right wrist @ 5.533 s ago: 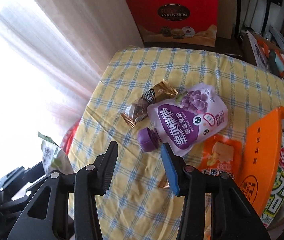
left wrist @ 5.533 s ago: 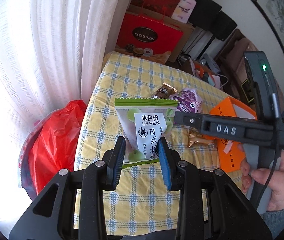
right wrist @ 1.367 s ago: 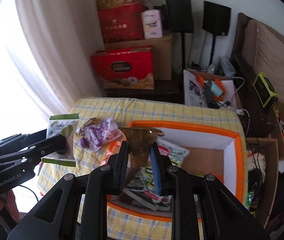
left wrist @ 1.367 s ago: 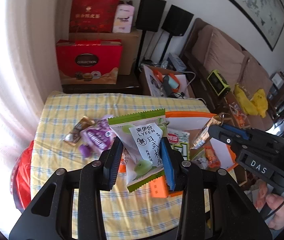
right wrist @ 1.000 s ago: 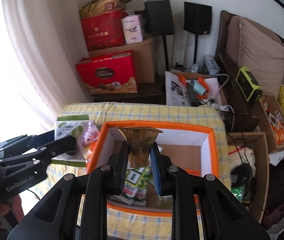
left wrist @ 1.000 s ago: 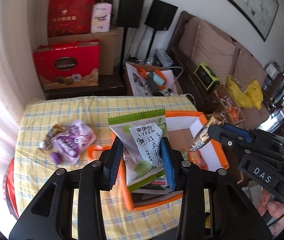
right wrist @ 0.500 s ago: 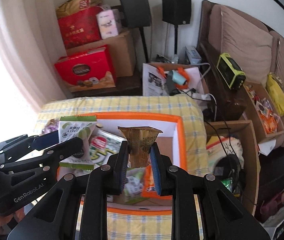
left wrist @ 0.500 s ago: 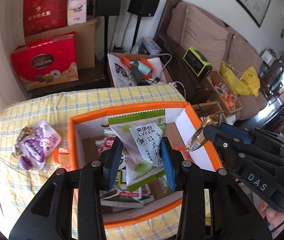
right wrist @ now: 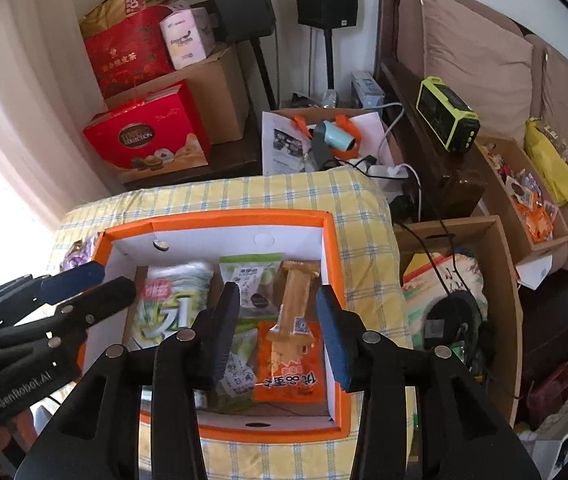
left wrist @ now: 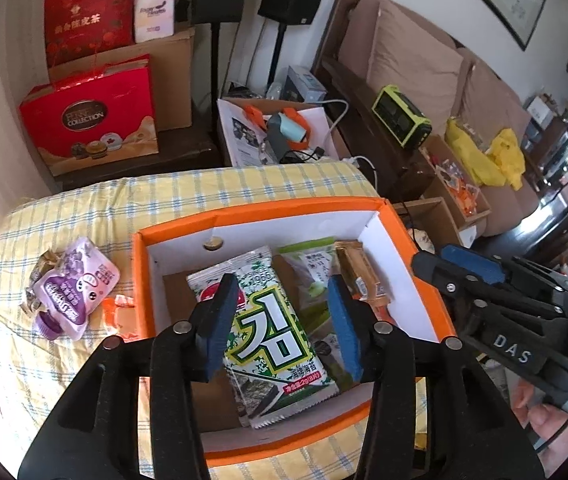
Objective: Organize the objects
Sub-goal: 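Withdraw both tools from the box toward the remaining snacks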
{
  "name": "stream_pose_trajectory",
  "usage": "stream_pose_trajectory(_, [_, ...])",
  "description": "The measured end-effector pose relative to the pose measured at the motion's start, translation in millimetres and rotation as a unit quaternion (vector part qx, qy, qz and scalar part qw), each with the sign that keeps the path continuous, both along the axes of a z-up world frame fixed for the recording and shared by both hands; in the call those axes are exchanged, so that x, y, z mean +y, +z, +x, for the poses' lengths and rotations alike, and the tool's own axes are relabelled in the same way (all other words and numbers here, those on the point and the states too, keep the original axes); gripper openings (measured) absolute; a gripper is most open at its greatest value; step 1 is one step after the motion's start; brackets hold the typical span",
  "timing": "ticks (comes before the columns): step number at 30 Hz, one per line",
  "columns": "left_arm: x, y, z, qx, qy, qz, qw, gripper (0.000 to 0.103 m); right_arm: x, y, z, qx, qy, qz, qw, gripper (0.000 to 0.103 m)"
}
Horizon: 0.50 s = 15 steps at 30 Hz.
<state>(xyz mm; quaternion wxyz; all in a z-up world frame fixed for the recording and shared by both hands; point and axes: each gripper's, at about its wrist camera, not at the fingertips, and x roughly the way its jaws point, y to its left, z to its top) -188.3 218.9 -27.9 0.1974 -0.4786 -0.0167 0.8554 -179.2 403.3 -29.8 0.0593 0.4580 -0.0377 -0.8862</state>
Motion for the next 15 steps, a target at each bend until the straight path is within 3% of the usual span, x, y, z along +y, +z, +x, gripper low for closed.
stream_pose_trajectory(5, [-15.1,2.9,0.1,0.003,0.013,-0.002,0.9999,0.051,-8.9,10.2,2.5,0.017,0.003,0.010,1.000,0.057])
stream_pose_trajectory(7, [-20.8,4.9,0.5,0.006,0.018,-0.001,0.9998,0.060,-12.2,14.1,3.2,0.022,0.006,0.009,1.000,0.080])
stream_pose_trajectory(10, [-32.2,7.9,0.3,0.008,0.029,0.008,0.9995,0.072,-15.4,19.4,4.3,0.034,0.005,0.008,0.999,0.083])
stream_pose_trajectory(14, [-46.1,12.3,-1.0,0.002,0.038,0.013,0.9992,0.073,-18.6,22.2,4.2,0.038,0.003,0.009,0.999,0.087])
stream_pose_trajectory(15, [-49.0,14.0,-0.5,0.006,0.039,0.012,0.9991,0.082,-19.1,22.4,4.5,0.038,0.004,0.008,0.999,0.091])
